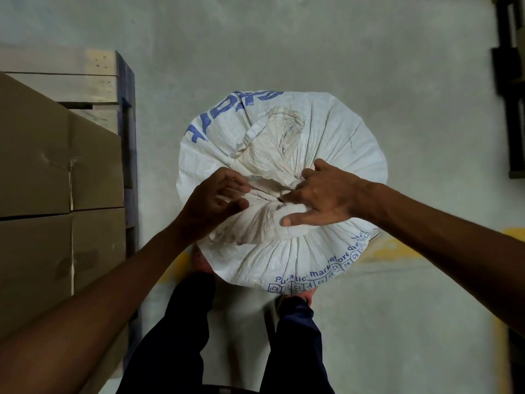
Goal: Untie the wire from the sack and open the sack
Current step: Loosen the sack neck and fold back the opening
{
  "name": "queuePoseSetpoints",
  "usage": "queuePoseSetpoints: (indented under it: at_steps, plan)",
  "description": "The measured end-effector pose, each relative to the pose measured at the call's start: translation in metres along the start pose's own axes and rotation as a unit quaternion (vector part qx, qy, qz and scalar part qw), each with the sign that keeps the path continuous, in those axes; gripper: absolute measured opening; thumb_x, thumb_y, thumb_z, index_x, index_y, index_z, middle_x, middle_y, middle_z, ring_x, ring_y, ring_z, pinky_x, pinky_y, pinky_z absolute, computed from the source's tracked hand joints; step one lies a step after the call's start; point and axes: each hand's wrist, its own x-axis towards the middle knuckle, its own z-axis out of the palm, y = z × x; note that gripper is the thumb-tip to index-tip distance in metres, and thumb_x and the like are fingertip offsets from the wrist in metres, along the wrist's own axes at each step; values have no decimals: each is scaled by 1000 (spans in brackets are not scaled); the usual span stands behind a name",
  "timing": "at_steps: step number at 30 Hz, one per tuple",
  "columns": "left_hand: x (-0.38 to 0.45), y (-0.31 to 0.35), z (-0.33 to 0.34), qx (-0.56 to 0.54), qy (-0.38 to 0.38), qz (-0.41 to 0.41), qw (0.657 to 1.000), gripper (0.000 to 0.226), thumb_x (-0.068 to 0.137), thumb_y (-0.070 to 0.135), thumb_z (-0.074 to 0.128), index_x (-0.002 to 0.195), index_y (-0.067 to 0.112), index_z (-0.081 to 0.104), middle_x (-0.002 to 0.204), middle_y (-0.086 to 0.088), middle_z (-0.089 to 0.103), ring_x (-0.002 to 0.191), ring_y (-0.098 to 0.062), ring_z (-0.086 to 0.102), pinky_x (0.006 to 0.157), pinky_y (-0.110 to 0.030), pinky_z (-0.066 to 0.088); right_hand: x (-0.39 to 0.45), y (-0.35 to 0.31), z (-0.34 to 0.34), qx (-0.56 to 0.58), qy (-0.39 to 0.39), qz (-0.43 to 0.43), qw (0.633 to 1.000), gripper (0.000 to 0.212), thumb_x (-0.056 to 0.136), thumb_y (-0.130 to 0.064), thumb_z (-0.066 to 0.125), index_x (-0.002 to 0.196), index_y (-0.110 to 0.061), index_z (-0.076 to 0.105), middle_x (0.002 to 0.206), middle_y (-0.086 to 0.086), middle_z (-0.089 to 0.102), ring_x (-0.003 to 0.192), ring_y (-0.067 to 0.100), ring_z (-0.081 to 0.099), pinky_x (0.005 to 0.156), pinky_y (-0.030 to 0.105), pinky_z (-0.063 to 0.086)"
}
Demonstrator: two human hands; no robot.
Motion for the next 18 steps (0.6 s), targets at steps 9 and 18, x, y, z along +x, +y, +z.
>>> queuePoseSetpoints:
  at_steps: [9, 18]
  plan:
    - [-1, 0, 4, 43, -9, 16, 999, 100, 64, 95, 63, 127, 18, 60, 129, 9, 70, 113, -12, 70, 92, -43, 61, -20, -4, 16, -16, -19, 15, 1000, 102, 83, -97, 4, 126, -35, 72, 171, -2, 30, 163, 32, 9, 127, 59, -1]
    - [13, 1, 9, 48, -1, 44, 998, 97, 68, 91, 65, 131, 17, 62, 133, 9, 66, 126, -13, 64, 102, -45, 57, -11, -9, 0, 22, -8, -53, 998, 100, 85, -92, 3, 103, -29, 78, 166, -19, 39, 145, 26, 38, 107, 45, 35]
